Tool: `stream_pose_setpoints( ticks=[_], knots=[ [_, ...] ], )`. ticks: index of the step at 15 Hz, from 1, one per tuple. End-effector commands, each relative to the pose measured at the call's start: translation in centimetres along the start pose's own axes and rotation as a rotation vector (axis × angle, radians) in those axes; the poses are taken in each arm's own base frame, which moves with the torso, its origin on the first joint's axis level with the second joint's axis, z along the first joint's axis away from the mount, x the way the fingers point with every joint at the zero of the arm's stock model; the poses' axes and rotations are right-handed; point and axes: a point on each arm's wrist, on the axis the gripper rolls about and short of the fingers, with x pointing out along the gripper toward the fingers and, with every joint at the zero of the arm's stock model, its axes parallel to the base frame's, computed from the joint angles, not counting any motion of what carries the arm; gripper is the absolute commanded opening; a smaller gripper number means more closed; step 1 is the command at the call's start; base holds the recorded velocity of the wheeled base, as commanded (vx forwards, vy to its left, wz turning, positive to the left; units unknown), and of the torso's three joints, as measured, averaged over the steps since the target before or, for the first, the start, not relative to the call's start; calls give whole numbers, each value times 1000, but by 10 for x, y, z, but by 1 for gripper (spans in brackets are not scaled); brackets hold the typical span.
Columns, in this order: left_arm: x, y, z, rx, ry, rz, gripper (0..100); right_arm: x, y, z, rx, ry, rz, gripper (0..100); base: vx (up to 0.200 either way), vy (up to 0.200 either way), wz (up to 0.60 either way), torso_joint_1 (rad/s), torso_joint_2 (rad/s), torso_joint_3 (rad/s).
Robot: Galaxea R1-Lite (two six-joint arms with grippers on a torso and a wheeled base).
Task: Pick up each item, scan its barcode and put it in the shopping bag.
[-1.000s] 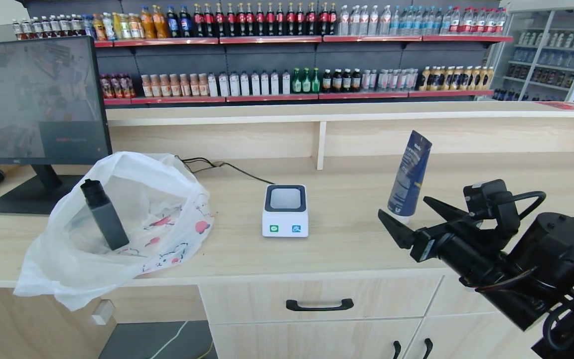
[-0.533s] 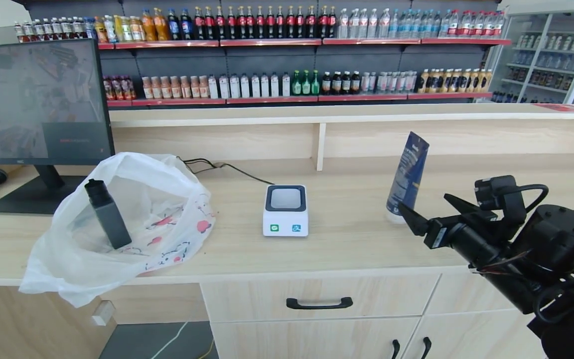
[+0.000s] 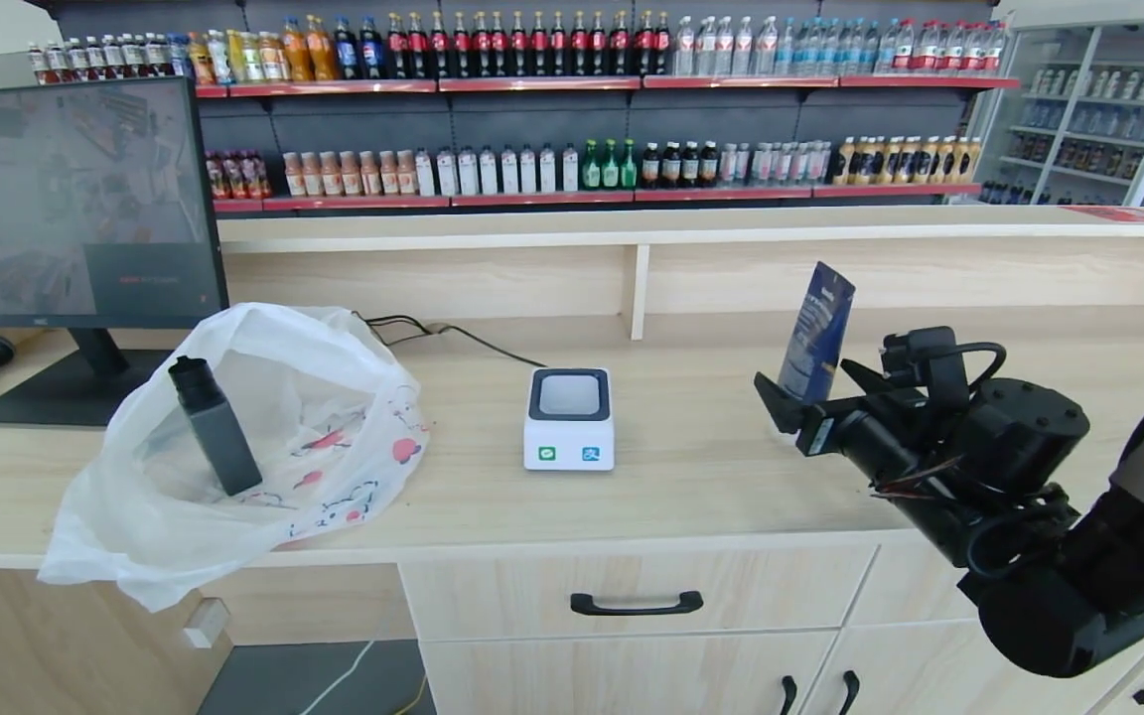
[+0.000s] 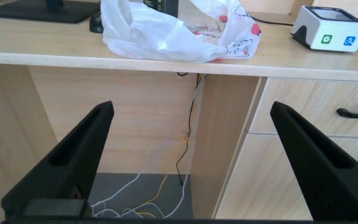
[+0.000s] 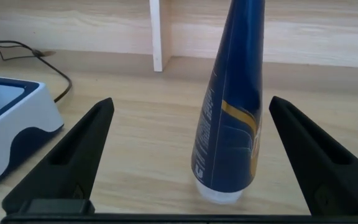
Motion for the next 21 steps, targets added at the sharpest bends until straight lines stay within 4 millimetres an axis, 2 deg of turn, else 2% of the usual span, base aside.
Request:
stream_pose_setpoints(
  ticks=[1, 5, 7, 11, 14, 15, 21],
  knots=[
    [0, 0, 0, 1, -1, 0, 100, 16, -2, -12, -2, 2, -8, 100, 0, 0, 0, 0, 0, 0],
    [0, 0, 0, 0, -4, 0, 100, 32, -3, -23, 0, -7, -25, 100, 0, 0, 0, 0, 0, 0],
    [0, 0, 0, 1, -4, 0, 100, 40, -4, -26, 51, -18, -101, 100, 0, 0, 0, 0, 0, 0],
    [0, 0, 1, 1, -7, 0, 100, 45, -5, -33, 58, -13, -118, 100, 0, 0, 0, 0, 0, 0],
    [0, 0, 1, 4, -7, 0, 100, 49, -12, -33, 58, -24, -138, 100, 0, 0, 0, 0, 0, 0],
    [0, 0, 1, 4, -7, 0, 100, 49, -14, -33, 59, -22, -142, 0, 0, 0, 0, 0, 0, 0],
    [0, 0, 1, 8, -10, -1, 100, 47, -15, -35, 62, -12, -146, 0, 0, 0, 0, 0, 0, 0]
  ],
)
